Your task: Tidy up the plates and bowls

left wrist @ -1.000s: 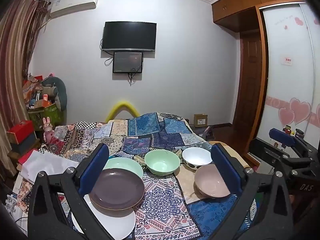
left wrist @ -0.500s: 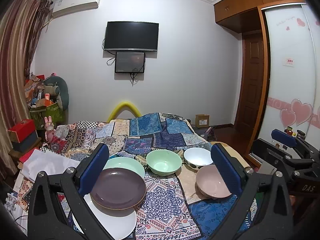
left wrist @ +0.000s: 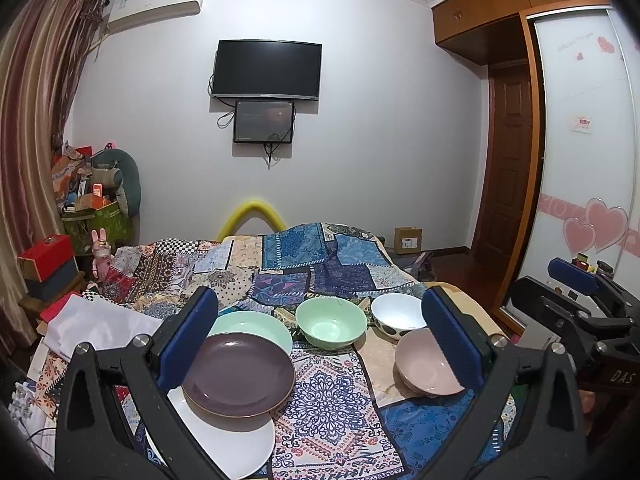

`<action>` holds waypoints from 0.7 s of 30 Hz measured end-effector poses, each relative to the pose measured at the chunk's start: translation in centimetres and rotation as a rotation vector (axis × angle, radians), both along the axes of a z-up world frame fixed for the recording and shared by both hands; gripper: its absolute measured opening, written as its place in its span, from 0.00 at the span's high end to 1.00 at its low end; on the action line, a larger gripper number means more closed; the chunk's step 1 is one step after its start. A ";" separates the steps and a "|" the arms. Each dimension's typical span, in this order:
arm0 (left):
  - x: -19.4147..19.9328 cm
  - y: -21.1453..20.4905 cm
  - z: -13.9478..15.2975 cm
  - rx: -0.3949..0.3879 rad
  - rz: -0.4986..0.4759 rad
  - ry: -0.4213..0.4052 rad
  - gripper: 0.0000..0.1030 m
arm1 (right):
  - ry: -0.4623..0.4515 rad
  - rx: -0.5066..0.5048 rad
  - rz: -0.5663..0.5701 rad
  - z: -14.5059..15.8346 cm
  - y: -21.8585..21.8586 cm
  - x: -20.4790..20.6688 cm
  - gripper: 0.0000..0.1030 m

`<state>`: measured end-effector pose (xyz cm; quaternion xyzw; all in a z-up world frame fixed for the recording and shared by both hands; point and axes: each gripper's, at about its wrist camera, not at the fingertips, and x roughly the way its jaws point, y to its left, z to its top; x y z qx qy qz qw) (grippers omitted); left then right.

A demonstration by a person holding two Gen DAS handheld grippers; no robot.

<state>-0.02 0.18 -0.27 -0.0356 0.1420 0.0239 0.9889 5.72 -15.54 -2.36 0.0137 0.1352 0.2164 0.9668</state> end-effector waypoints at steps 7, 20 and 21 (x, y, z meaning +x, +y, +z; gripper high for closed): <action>-0.1 0.1 0.0 -0.003 0.003 0.004 0.00 | 0.001 0.000 0.001 0.1 0.0 0.0 0.00; 0.1 0.1 -0.3 -0.005 0.003 0.011 0.00 | 0.001 0.000 0.000 0.1 0.0 0.0 0.00; 0.1 0.1 -0.3 -0.005 0.003 0.012 0.00 | 0.001 0.000 -0.001 0.0 0.0 0.0 0.00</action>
